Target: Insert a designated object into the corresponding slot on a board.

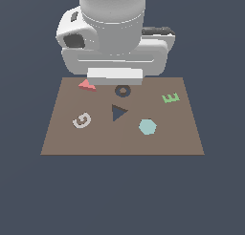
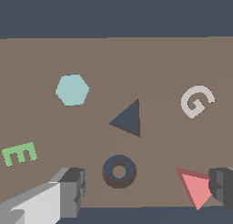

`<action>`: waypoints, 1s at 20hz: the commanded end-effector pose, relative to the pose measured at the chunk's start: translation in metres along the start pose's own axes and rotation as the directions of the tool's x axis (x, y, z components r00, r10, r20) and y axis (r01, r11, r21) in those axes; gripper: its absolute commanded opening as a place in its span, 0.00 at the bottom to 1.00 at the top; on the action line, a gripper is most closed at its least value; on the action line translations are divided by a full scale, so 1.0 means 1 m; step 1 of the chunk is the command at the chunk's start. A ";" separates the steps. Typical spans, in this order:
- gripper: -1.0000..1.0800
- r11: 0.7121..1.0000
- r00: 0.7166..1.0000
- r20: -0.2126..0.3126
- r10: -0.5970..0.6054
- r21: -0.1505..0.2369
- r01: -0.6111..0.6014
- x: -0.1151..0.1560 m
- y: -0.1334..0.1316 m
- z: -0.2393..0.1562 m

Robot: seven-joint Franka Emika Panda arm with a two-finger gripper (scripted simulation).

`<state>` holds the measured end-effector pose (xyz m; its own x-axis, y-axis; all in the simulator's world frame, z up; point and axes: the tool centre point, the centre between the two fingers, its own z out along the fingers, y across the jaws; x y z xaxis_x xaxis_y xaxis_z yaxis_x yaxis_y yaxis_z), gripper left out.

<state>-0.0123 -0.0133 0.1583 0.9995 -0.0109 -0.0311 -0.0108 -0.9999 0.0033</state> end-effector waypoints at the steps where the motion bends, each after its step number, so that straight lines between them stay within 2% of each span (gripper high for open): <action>1: 0.96 1.000 1.000 0.000 0.000 0.000 0.000 0.000 0.000 0.000; 10: 0.96 0.999 0.999 -0.001 -0.054 -0.001 0.054 -0.006 0.001 0.004; 16: 0.96 0.989 0.989 -0.003 -0.148 -0.002 0.148 -0.017 0.004 0.012; 20: 0.96 0.972 0.972 -0.005 -0.234 -0.004 0.234 -0.027 0.007 0.019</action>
<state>-0.0362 -0.0186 0.1427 0.9813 0.1903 -0.0271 0.1904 -0.9817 0.0002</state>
